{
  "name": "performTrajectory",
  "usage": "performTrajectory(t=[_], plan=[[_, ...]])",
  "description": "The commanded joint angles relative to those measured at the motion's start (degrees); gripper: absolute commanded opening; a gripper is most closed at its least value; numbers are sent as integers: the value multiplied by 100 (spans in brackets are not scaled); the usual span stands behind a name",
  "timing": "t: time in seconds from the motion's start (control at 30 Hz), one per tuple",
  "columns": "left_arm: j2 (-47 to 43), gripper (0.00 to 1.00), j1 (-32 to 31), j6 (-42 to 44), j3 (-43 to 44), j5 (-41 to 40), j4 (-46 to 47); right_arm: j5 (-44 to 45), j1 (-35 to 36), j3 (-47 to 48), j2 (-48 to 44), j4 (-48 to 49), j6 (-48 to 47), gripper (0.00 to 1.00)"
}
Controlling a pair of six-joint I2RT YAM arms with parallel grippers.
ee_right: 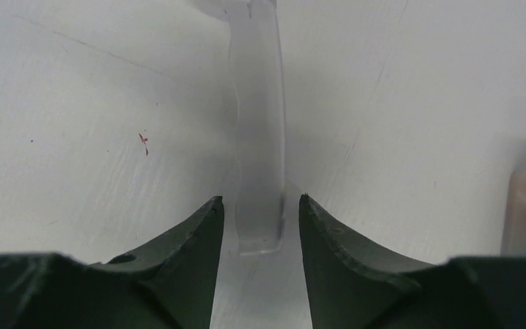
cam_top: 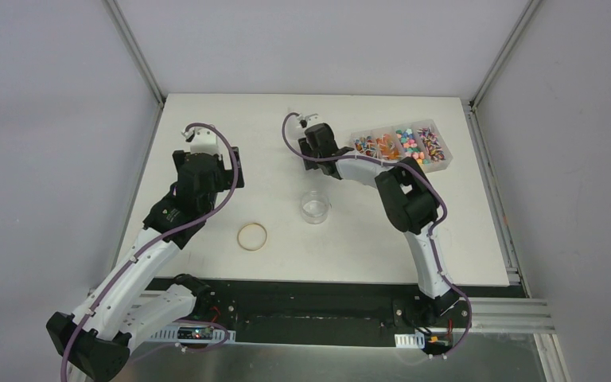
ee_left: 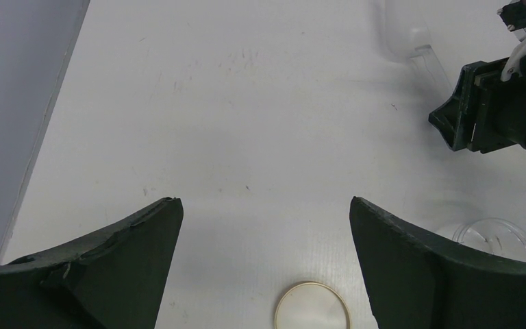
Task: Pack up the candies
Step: Pick up the spatula from the center of the board.
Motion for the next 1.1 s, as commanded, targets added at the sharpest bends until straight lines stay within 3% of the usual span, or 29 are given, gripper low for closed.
performTrajectory(t=[0.0,0.2,0.63,1.07], plan=[[-105,96,8,95,-7,-85,175,125,-5,232,12,165,-119,43],[-98,94,8,-110,-1,-88,175,69,-5,35,-252,298,-193,27],[-4,91,8,-532,62,313,148,-101,-5,-1096,-1859,1093,-441,15],[730,89,24,-1892,1361,3268,14,-1173,183,-3522,-4455,1964,-873,13]])
